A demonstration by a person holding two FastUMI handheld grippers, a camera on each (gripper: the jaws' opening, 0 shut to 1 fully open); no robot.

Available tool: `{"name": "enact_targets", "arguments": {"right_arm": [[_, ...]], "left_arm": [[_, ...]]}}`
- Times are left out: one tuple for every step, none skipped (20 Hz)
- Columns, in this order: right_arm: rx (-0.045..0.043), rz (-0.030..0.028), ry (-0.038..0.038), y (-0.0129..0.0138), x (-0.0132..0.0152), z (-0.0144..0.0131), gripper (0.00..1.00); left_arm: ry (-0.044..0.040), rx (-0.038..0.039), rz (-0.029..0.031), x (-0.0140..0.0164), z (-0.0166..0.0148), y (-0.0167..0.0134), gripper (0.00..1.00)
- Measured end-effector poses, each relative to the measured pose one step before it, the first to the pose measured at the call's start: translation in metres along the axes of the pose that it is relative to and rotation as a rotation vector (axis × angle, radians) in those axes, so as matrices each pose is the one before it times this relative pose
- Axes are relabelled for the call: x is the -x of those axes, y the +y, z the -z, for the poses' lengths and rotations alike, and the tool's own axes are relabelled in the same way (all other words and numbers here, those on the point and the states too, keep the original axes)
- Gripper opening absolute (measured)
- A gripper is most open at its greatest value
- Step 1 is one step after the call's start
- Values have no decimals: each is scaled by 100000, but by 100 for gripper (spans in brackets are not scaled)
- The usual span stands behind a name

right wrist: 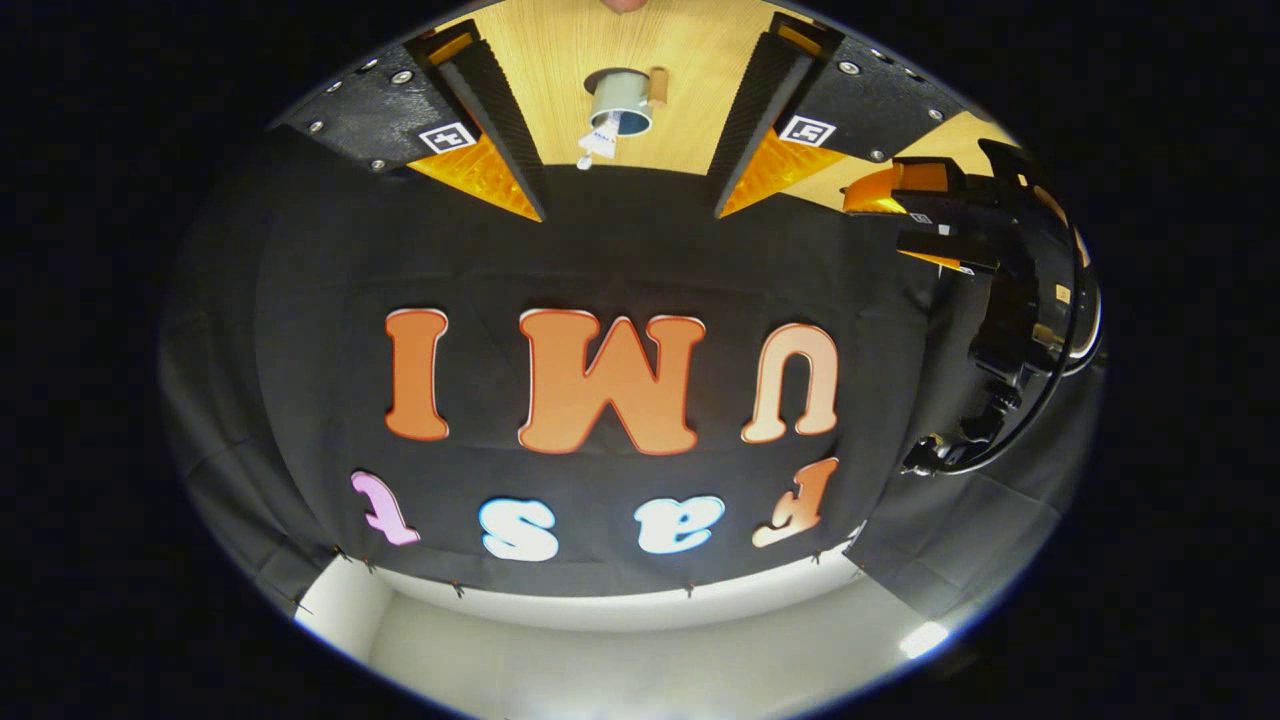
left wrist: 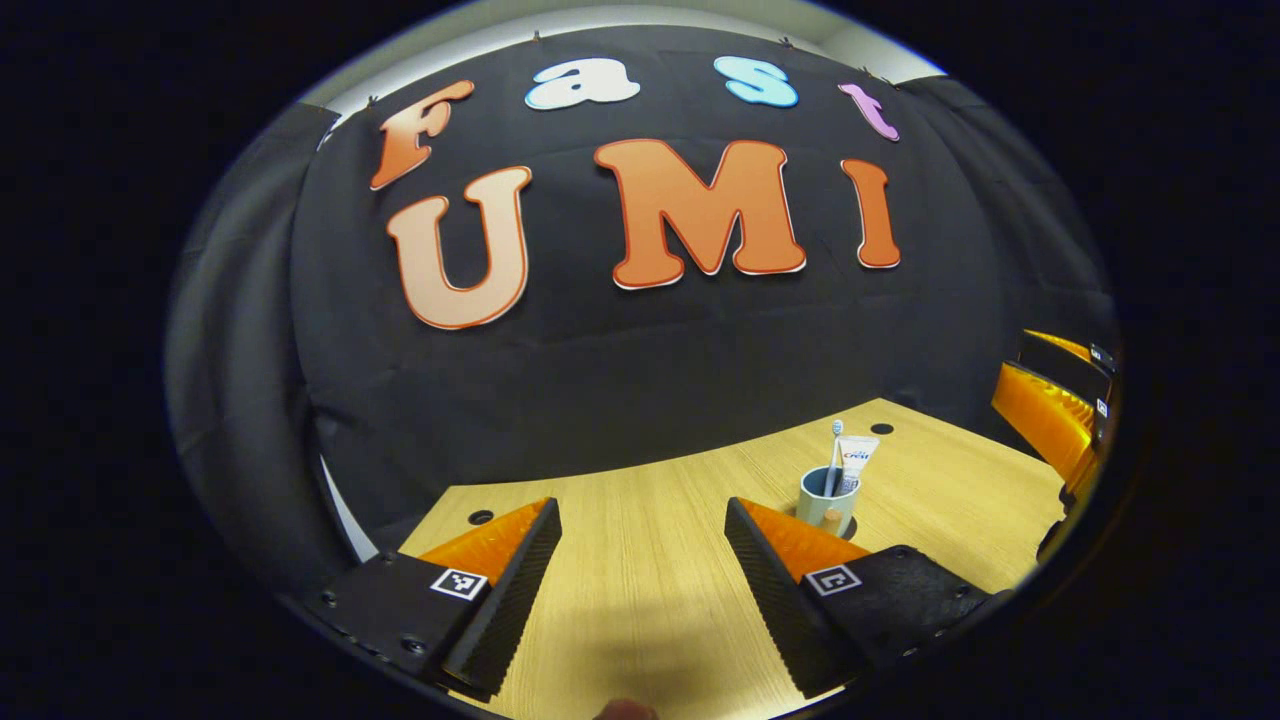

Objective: Put the toothbrush and toothpaste on the desktop into the cup, then pick up the cup and place it on the coaster on the desktop.

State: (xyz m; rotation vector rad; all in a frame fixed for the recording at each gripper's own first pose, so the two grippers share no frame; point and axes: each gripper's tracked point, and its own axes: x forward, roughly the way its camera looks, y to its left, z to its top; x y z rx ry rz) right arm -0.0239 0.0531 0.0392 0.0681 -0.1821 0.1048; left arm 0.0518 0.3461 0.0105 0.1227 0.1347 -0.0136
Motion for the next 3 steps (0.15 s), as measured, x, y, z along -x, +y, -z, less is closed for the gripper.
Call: {"name": "enact_targets", "arguments": {"right_arm": [[1570, -119, -2717, 443, -34, -713, 94], [1465, -319, -2079, 760, 206, -674, 94], [1289, -578, -1518, 494, 183, -345, 94]], "left_arm": [[-2486, 469, -2165, 565, -227, 713, 99], [-2449, 1026, -1570, 503, -182, 632, 99], [-2671, 1699, -1071, 463, -319, 432, 99]]}}
